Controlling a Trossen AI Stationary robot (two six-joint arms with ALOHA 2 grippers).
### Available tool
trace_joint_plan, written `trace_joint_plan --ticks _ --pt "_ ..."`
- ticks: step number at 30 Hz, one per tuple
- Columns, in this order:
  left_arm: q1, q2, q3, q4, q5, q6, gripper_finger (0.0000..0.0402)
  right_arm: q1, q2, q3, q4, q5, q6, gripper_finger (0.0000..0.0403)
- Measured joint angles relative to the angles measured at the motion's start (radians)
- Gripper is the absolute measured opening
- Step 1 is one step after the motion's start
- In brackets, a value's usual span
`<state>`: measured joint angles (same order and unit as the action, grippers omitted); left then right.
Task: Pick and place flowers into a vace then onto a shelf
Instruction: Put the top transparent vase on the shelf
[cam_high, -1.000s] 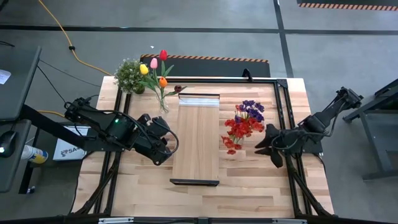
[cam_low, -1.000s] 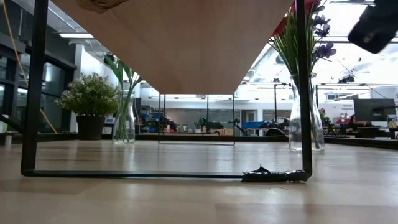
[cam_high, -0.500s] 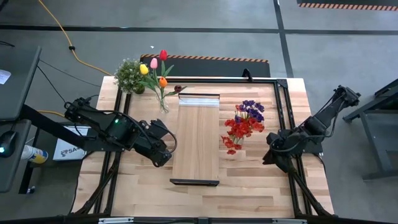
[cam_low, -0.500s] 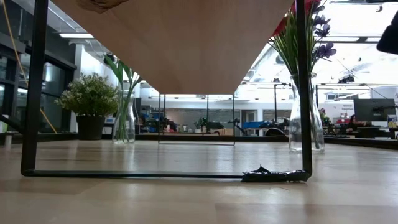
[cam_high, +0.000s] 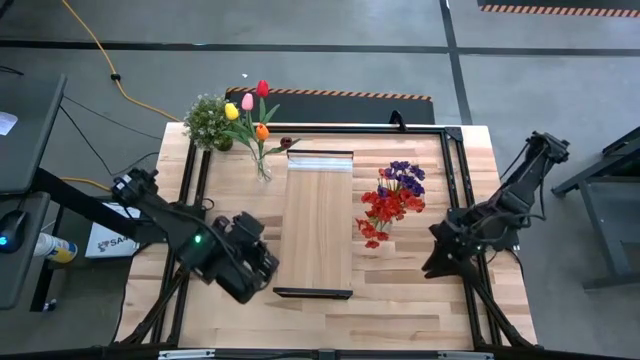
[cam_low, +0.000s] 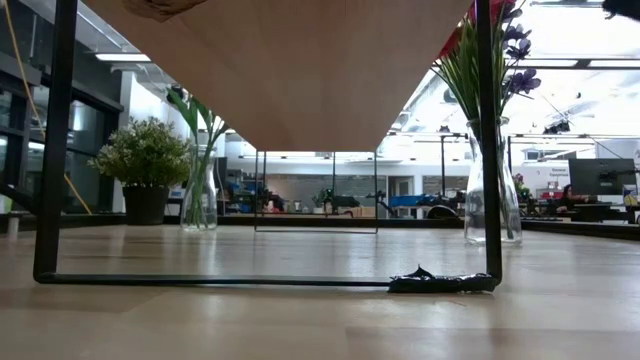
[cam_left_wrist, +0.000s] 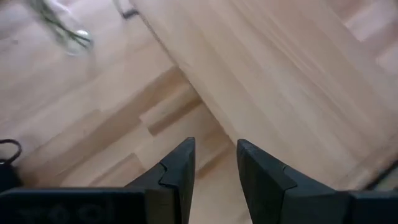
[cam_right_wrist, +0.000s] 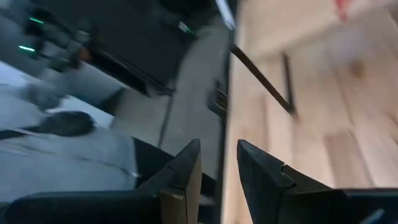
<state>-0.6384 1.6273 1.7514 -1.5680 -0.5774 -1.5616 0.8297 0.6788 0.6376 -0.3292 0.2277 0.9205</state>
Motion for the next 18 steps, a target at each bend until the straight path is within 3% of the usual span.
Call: trace_joint_plan --ticks 3,7,18 --pt "-0.025 -0.003 -0.061 -0.004 -0.061 -0.102 0.0152 0.013 0.0 0.0 0.091 0.001 -0.055 0.0094" --pt "-0.023 -0.001 -0.168 -0.003 -0.064 -0.203 0.0152 0.032 0.0 0.0 0.19 -0.022 -0.11 0.0094" --pt "0.031 -0.061 -0.427 -0.003 -0.122 -0.345 0.0152 0.075 -0.001 0.0 0.418 -0.051 -0.199 0.0094"
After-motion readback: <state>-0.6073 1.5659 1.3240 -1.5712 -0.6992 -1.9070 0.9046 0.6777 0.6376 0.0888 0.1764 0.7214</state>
